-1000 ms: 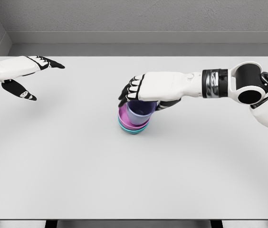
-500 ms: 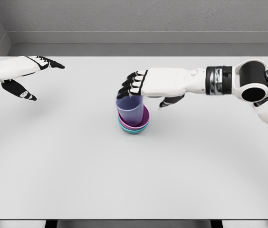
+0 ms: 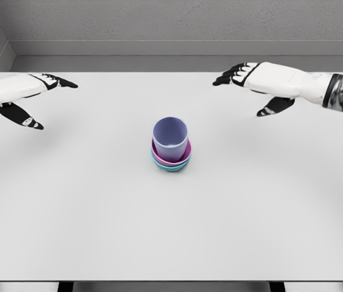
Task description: Stacking bowl and cup with both arms
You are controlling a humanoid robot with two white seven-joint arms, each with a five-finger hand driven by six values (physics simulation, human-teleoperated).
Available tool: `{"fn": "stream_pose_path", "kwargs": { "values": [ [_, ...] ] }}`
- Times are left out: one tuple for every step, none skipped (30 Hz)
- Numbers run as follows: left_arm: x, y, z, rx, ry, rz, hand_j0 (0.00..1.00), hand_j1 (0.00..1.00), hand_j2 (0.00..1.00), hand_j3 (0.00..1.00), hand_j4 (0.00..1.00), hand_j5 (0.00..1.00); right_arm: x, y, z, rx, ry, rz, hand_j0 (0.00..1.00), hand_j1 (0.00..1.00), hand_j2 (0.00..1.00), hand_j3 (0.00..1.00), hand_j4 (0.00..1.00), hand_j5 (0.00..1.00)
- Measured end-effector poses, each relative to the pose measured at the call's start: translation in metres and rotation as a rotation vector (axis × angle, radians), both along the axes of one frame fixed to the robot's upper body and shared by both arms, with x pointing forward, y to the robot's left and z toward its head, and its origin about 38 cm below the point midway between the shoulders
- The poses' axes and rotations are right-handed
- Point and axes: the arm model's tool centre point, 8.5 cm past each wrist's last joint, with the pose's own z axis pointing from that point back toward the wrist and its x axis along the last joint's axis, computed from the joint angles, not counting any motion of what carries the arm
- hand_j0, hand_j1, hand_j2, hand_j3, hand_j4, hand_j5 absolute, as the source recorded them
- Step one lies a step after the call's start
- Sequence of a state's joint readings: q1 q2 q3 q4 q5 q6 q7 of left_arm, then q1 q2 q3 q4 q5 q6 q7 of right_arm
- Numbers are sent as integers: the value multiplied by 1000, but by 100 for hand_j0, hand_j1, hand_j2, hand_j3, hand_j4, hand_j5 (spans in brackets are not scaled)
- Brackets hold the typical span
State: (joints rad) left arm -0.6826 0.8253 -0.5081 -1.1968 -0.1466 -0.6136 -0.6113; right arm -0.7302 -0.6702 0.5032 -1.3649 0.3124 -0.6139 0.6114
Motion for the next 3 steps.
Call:
{"fn": "stream_pose_path", "kwargs": {
  "values": [
    [0, 0, -1, -1, 2, 2, 100, 100, 100, 100, 100, 100, 1, -2, 0, 1, 1, -6, 100, 100, 100, 100, 100, 100],
    [0, 1, -1, -1, 3, 4, 100, 100, 100, 100, 100, 100, 1, -3, 0, 3, 1, -10, 100, 100, 100, 100, 100, 100],
    [1, 1, -2, -2, 4, 5, 100, 100, 100, 100, 100, 100, 2, -4, 0, 4, 2, -13, 100, 100, 100, 100, 100, 100]
  ]
}}
